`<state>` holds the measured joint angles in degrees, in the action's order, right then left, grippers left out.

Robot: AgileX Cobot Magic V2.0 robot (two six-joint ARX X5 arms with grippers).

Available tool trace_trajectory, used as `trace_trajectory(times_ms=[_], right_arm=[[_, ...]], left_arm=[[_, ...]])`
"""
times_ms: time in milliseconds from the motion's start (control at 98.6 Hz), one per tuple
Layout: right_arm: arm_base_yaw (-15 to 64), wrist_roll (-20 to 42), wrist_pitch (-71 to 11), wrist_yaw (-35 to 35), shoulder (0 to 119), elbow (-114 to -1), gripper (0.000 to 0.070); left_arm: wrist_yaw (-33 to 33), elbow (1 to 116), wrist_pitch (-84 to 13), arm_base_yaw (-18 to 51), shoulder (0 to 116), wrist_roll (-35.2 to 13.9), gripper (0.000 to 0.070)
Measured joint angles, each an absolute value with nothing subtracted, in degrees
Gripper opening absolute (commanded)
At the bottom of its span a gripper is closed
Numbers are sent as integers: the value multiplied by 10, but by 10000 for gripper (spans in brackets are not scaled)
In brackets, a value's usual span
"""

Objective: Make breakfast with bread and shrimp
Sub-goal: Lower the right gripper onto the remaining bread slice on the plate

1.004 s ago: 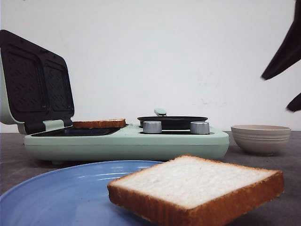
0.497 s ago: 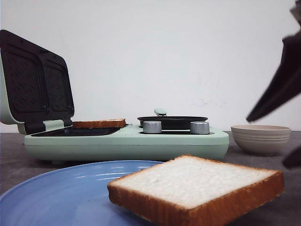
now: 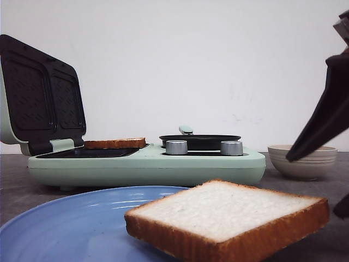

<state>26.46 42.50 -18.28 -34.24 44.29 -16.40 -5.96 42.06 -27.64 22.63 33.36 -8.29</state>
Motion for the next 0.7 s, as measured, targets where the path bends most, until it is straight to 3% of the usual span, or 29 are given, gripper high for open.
trace_trajectory(times_ms=[304, 700], right_arm=[[292, 473, -92, -354, 443, -128, 408], [337, 512, -72, -342, 443, -102, 408]], left_arm=[[-60, 421, -276, 226, 334, -83, 434], [-60, 421, -276, 226, 334, -83, 434]])
